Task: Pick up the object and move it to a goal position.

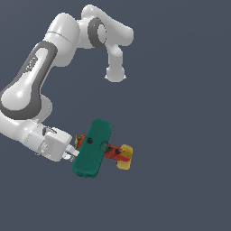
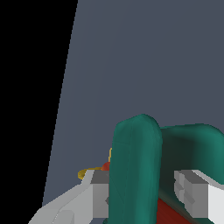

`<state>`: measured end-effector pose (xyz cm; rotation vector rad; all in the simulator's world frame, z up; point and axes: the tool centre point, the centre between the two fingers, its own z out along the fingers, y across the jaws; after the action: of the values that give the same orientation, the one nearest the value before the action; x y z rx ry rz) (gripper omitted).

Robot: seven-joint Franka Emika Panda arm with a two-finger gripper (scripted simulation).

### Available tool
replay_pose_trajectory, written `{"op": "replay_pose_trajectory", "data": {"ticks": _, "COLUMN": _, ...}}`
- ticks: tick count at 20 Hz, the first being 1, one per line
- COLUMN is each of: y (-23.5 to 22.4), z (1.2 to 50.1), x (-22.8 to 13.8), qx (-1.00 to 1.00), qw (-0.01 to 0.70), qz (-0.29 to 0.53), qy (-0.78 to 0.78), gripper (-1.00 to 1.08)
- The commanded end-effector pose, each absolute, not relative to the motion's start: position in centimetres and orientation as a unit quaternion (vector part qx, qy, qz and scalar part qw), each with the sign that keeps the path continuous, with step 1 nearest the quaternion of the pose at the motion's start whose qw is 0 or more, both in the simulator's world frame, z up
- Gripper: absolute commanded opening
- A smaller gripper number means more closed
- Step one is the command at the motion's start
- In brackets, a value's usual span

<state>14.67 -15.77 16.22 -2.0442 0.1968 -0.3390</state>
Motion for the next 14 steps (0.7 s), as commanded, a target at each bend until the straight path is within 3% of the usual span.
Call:
{"op": "replay_pose_trajectory", "data": {"ticks": 1, "y": -16.3, "z": 16.1, "x": 14.7, "qx": -0.846, "qw": 0.507, "qz": -0.145, "qy": 0.083, "gripper": 0.28}}
{"op": "replay_pose_trajectory", "data": {"ticks": 14, "y": -15.5, "z": 15.2, "x": 14.7, "qx": -0.833, "qw": 0.528, "qz": -0.143, "qy": 0.086, "gripper": 0.28}}
